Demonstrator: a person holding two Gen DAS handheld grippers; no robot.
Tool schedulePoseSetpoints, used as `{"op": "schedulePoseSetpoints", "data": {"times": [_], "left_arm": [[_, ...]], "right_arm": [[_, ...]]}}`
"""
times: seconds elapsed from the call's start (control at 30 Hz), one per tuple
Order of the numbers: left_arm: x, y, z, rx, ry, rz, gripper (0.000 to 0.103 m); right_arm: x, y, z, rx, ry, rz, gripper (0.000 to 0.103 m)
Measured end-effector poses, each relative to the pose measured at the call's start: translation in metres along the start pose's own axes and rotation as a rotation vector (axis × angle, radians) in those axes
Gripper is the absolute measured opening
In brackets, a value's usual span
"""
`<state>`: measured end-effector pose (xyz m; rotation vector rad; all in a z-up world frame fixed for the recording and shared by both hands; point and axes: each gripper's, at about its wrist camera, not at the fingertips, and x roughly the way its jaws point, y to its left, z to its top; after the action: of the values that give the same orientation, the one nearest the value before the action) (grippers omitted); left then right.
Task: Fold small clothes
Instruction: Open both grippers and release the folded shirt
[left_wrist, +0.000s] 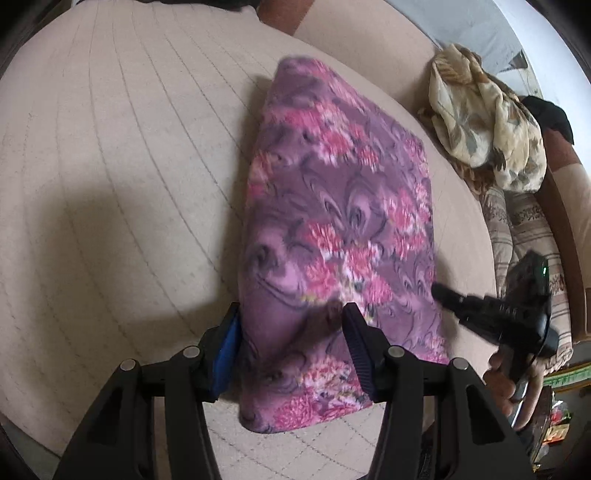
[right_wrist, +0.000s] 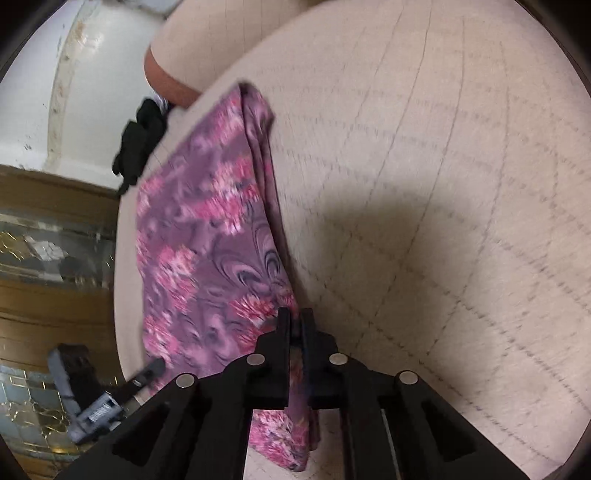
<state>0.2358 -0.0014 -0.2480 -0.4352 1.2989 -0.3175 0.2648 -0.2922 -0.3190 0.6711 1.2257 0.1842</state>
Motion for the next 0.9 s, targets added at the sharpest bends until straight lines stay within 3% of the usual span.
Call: {"op": "schedulePoseSetpoints", "data": {"times": [0.03, 0.13, 0.17, 0.33, 0.4, 0.47, 0.5, 0.6, 0.7, 0.8, 0.87, 0.9], "left_arm": [[-0.005, 0.002, 0.003, 0.000, -0.020, 0.005, 0.058], [-0.008, 0.008, 0.007, -0.002, -0.036, 0.011, 0.060], [-0.008, 0.009, 0.005, 0.000, -0.027, 0.003, 0.059], [-0.005, 0.014, -0.023, -0.001, -0.015, 0.003, 0.035], [-0.009, 0.016, -0.033, -0.021, -0.027, -0.021, 0.024], [-0.013, 0.013, -0.038, -0.002, -0.048, -0.004, 0.015], [-0.014, 0.011, -0.039, 0.017, -0.052, 0.006, 0.014], [-0.010, 0.005, -0.042, 0.068, -0.074, 0.062, 0.015], [-0.018, 0.005, -0.048, 0.043, -0.070, 0.087, 0.025], [-0.046, 0.003, -0.068, 0.036, -0.086, 0.105, 0.035], [-0.064, -0.002, -0.090, 0.073, -0.095, 0.140, 0.051], [-0.071, -0.006, -0.101, 0.082, -0.089, 0.162, 0.055]], "right_arm": [[0.000, 0.001, -0.003, -0.004, 0.000, 0.002, 0.017], [-0.007, 0.002, -0.011, -0.003, -0.024, 0.019, 0.051], [-0.009, 0.002, -0.014, 0.000, -0.031, 0.029, 0.055], [-0.020, 0.000, -0.049, -0.011, -0.022, 0.013, 0.055], [-0.023, -0.002, -0.064, -0.028, -0.015, -0.005, 0.049], [-0.023, 0.001, -0.076, -0.075, -0.014, -0.084, 0.016], [-0.023, 0.002, -0.077, -0.095, -0.019, -0.118, 0.015], [-0.025, -0.003, -0.077, -0.075, -0.029, -0.110, 0.011], [-0.024, -0.002, -0.080, -0.077, -0.032, -0.126, 0.012], [-0.043, -0.001, -0.096, -0.034, -0.026, -0.108, 0.031], [-0.058, 0.004, -0.116, -0.046, -0.047, -0.123, 0.065], [-0.066, 0.006, -0.126, -0.046, -0.055, -0.128, 0.070]]}}
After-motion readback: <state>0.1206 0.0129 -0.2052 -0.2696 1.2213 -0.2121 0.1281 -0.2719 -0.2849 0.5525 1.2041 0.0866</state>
